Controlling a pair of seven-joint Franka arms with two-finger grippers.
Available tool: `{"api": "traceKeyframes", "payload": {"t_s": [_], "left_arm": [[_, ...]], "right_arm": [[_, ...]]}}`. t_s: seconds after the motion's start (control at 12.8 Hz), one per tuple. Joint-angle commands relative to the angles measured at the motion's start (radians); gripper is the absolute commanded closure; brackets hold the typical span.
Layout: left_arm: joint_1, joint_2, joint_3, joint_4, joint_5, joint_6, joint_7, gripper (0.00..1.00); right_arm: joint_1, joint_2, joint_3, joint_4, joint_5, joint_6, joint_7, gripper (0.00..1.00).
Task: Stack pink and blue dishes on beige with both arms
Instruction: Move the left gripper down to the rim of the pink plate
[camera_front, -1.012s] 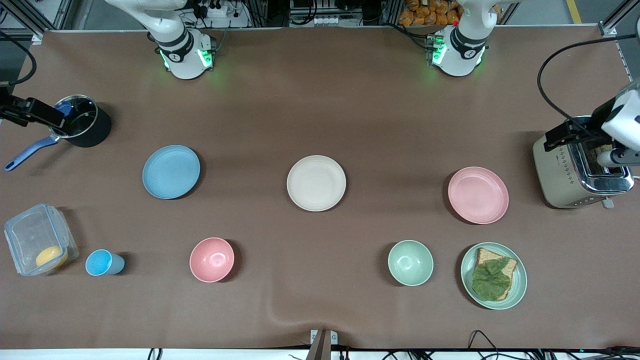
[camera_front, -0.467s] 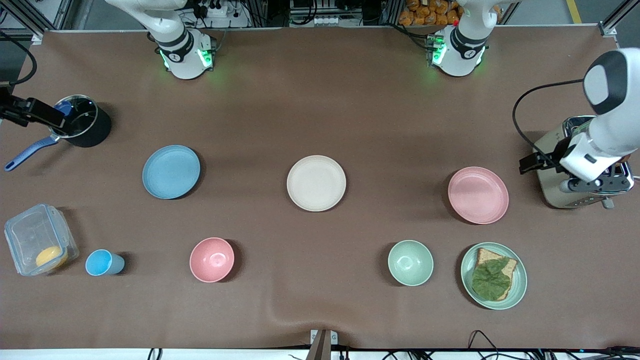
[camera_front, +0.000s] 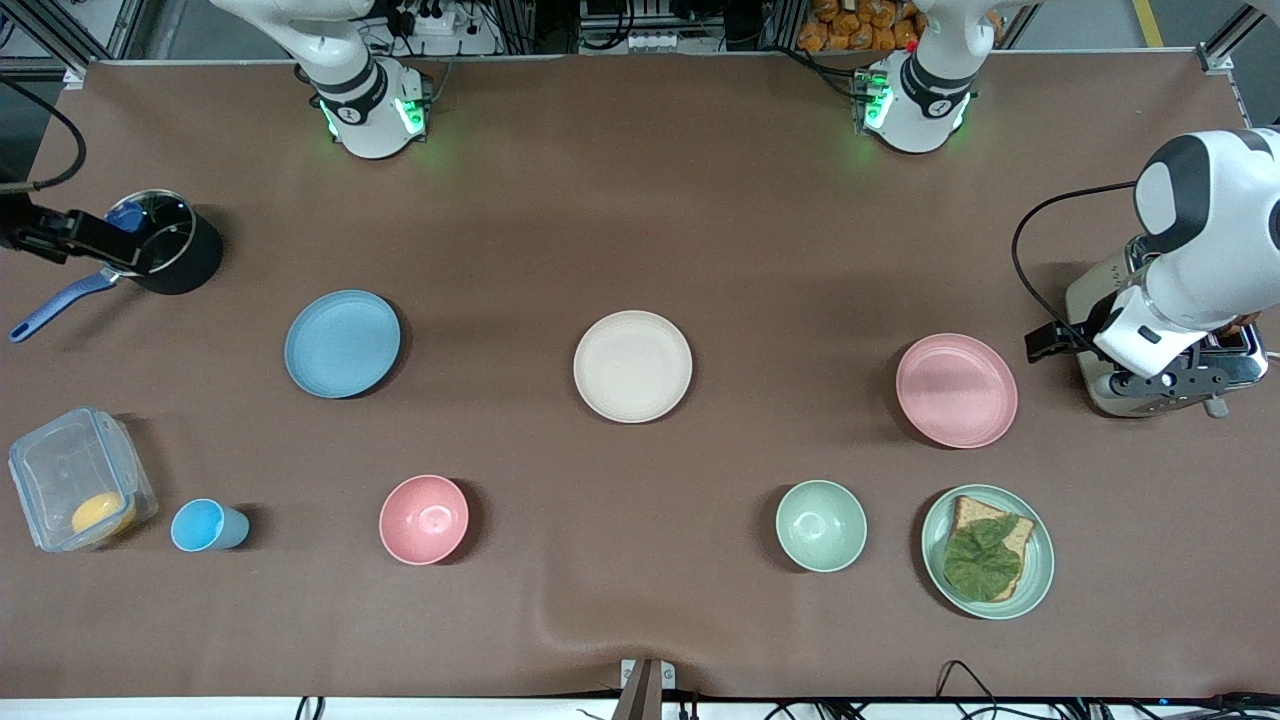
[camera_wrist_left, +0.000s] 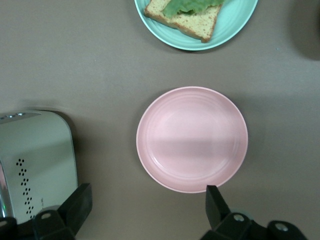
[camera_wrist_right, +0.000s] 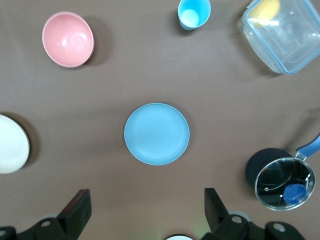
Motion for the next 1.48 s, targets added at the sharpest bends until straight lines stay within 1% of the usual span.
{"api": "traceKeyframes", "payload": {"t_s": [0.0,0.08,0.23,0.31,0.39,0.78,0.93,1.09,1.25,1.32,1.4], "left_arm": [[0.029,-0.006,-0.004,-0.085,0.019,0.112,0.017,0.00],[0.046,-0.001,-0.005,-0.123,0.020,0.167,0.019,0.00],[0.051,0.014,-0.004,-0.218,0.025,0.318,0.019,0.00],[0.066,0.049,-0.004,-0.231,0.028,0.362,0.020,0.00],[0.093,0.088,-0.008,-0.228,0.029,0.372,0.022,0.00],[0.134,0.216,-0.010,-0.230,0.031,0.488,0.036,0.00],[0.144,0.237,-0.011,-0.225,0.023,0.498,0.034,0.00],[0.144,0.249,-0.013,-0.222,0.017,0.499,0.031,0.00],[0.146,0.263,-0.013,-0.217,0.015,0.501,0.031,0.02],[0.146,0.270,-0.014,-0.217,0.008,0.501,0.031,0.05],[0.146,0.273,-0.015,-0.217,-0.007,0.501,0.031,0.12]], "right_arm": [[-0.014,0.026,-0.005,0.016,0.011,-0.022,-0.064,0.00],[-0.023,0.027,-0.005,0.016,0.011,-0.020,-0.066,0.00],[-0.030,0.029,-0.005,0.016,0.008,-0.020,-0.072,0.00],[-0.033,0.029,-0.005,0.016,0.005,-0.020,-0.073,0.00],[-0.034,0.031,-0.005,0.016,0.005,-0.020,-0.075,0.00],[-0.042,0.049,-0.005,0.015,0.004,-0.023,-0.075,0.00],[-0.048,0.092,-0.005,0.016,0.005,-0.023,-0.075,0.00],[-0.050,0.115,-0.005,0.015,0.005,-0.022,-0.076,0.00],[-0.066,0.130,-0.004,-0.037,0.014,0.021,-0.079,0.00],[-0.068,0.130,-0.004,-0.083,0.014,0.073,-0.079,0.00],[-0.069,0.130,-0.004,-0.129,0.014,0.116,-0.083,0.00]]}}
